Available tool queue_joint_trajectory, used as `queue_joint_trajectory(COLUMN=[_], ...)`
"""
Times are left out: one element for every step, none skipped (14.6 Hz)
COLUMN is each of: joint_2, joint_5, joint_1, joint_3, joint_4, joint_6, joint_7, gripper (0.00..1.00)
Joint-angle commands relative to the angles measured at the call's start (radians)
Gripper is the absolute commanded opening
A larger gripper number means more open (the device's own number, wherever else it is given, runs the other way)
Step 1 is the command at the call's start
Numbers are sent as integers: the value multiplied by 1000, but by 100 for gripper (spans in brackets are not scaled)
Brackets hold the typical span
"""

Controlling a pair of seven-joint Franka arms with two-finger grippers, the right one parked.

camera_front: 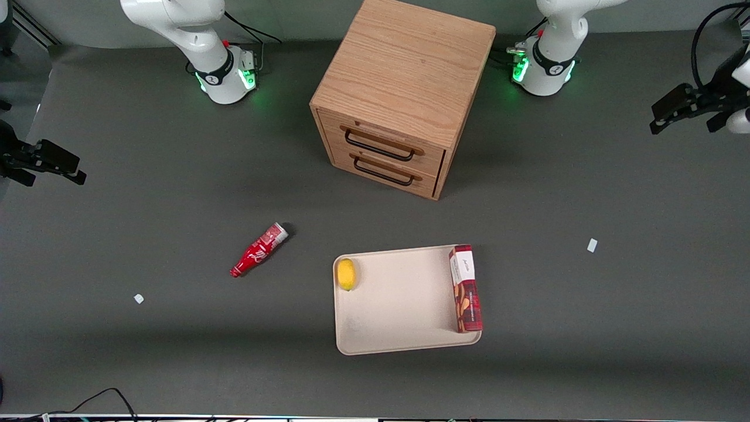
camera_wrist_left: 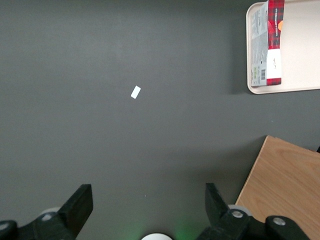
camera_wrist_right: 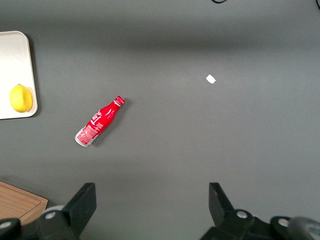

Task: Place red cookie box on tray

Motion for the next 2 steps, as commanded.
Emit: queue_joint_trajectory(joint_2=[-4, -4], joint_5=[-17, -17], joint_1=[11, 11], joint_3=[-4, -4], joint_4=[28, 30], joint_6=[-40, -45], joint_7=[23, 23], gripper=[100, 100])
